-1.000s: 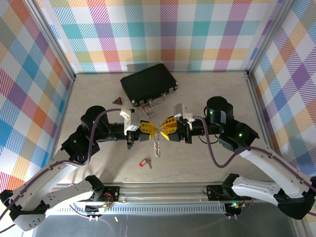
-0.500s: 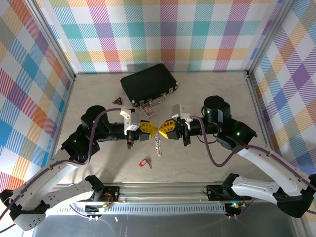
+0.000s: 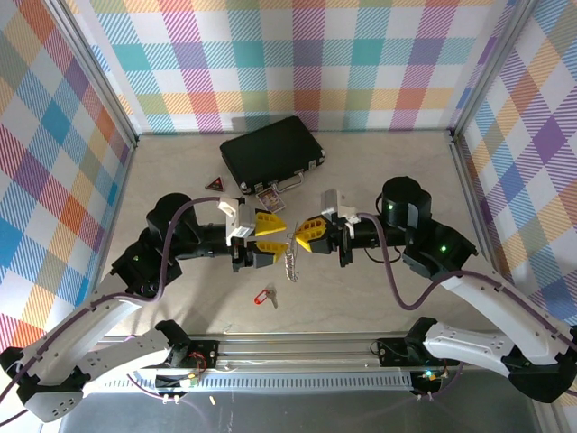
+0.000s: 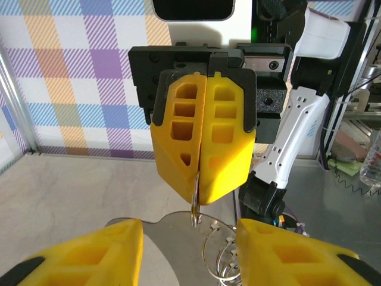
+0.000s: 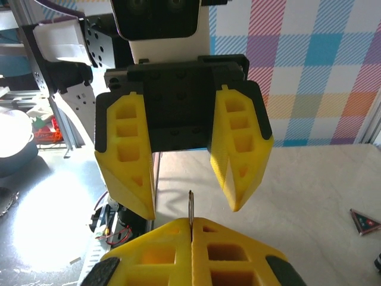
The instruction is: Put the keys on the keyring
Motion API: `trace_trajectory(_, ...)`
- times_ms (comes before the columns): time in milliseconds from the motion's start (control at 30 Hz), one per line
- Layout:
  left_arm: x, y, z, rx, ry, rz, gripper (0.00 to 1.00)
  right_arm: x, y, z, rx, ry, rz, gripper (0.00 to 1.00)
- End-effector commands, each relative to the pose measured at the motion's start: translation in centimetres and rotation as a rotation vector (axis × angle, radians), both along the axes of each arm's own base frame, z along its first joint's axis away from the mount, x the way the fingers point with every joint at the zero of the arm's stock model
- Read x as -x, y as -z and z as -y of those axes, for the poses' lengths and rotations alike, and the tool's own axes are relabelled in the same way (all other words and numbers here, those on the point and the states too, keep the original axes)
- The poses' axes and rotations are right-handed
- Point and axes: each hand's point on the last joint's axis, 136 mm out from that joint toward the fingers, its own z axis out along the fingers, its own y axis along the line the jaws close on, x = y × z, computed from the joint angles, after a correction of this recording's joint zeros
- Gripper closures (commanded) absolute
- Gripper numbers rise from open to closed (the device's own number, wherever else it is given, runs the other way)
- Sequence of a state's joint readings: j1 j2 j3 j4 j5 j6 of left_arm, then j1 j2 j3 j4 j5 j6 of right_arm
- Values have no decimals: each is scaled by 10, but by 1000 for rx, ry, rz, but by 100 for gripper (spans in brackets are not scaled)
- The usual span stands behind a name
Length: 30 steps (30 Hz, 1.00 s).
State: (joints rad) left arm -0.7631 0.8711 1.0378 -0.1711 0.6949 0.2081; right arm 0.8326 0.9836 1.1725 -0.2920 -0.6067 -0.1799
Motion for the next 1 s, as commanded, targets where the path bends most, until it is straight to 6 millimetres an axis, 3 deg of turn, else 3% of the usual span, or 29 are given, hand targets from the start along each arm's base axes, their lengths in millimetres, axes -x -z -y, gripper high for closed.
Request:
trace_trajectory(0,5,-14,-4,58,5,25,53,8,-15,0,-69,-37,19,100)
trace_trajectory(267,10,-28,-4,119,37,28,60,12,-16,-2,-80,-72,10,100)
trace_trajectory(567,7,-24,2,123,46,12,72,14,-16,-4,-88,-88,9,100)
trace_trajectory(967,-2,-15,7,109,33,1,77,12,-15,-4,-95,-86,13,100)
